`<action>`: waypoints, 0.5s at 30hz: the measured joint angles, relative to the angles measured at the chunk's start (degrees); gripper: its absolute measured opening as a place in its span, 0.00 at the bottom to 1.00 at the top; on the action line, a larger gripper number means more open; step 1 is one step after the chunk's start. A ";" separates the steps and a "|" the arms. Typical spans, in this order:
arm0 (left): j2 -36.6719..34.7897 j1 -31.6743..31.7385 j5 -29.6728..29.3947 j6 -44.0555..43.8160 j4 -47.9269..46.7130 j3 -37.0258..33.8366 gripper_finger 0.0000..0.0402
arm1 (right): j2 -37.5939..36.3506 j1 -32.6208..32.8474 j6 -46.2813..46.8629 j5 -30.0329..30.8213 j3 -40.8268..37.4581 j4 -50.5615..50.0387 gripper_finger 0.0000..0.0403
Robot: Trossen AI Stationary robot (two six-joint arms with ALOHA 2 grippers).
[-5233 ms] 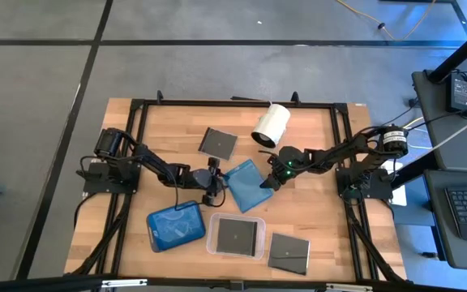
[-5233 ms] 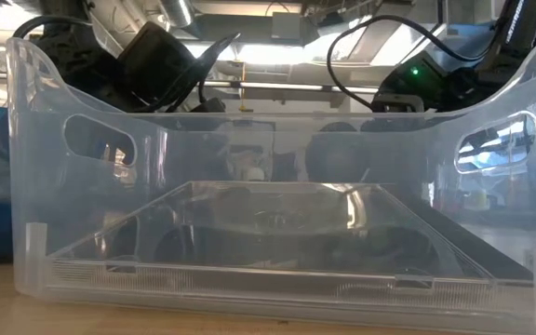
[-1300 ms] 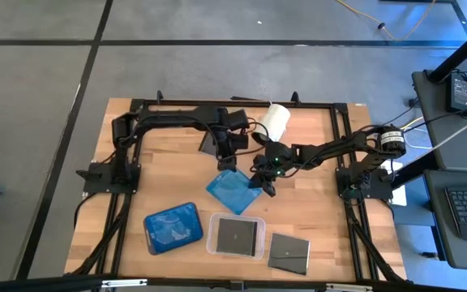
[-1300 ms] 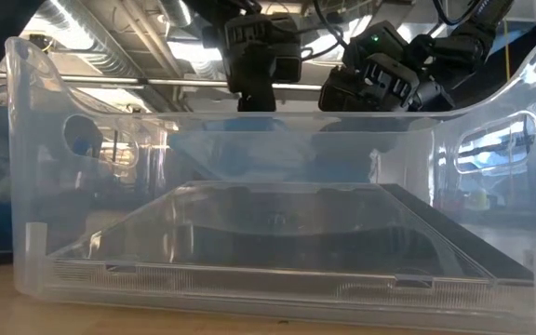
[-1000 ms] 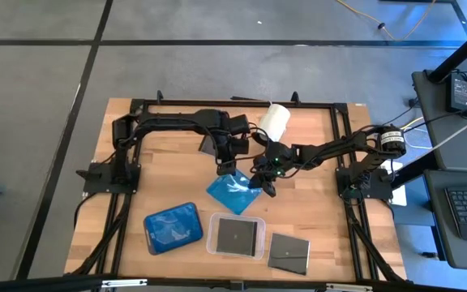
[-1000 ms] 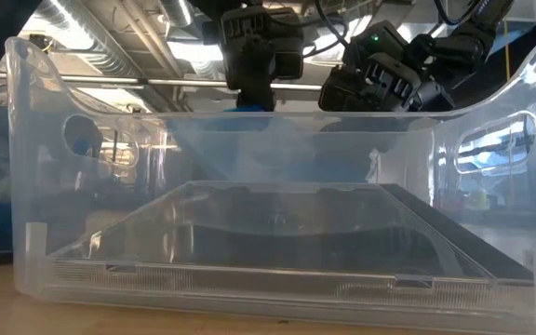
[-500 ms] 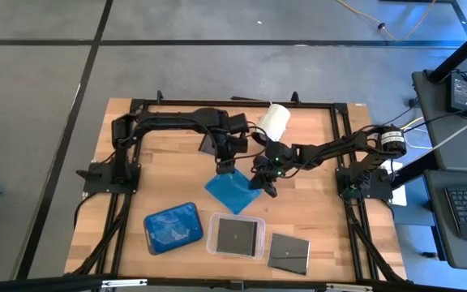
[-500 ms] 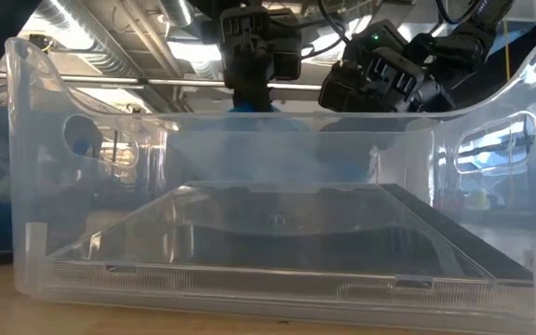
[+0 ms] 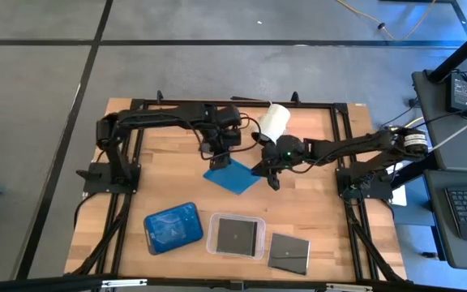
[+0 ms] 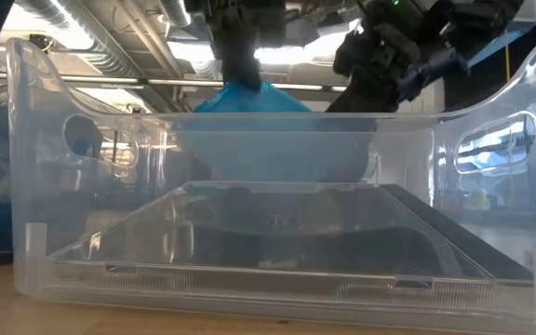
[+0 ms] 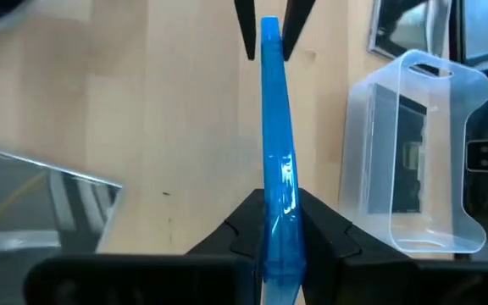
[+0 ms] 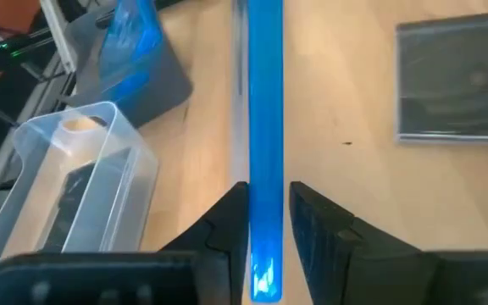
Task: Pick & place jewel cases by type
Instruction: Put the blue CD case into the black bin
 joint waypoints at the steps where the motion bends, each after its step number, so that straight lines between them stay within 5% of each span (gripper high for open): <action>1: -0.81 -0.12 -0.57 -0.43 -0.02 -0.04 0.10 | -1.14 0.00 -0.19 0.98 0.01 -1.17 0.23; 6: -6.39 -1.43 -5.93 -3.13 0.46 -2.50 0.10 | -4.78 0.07 -1.18 3.34 0.02 -5.44 0.23; 15: -30.82 -1.68 -10.26 -19.95 12.93 -26.94 0.09 | -6.54 0.28 -1.52 8.55 -0.03 -8.59 0.23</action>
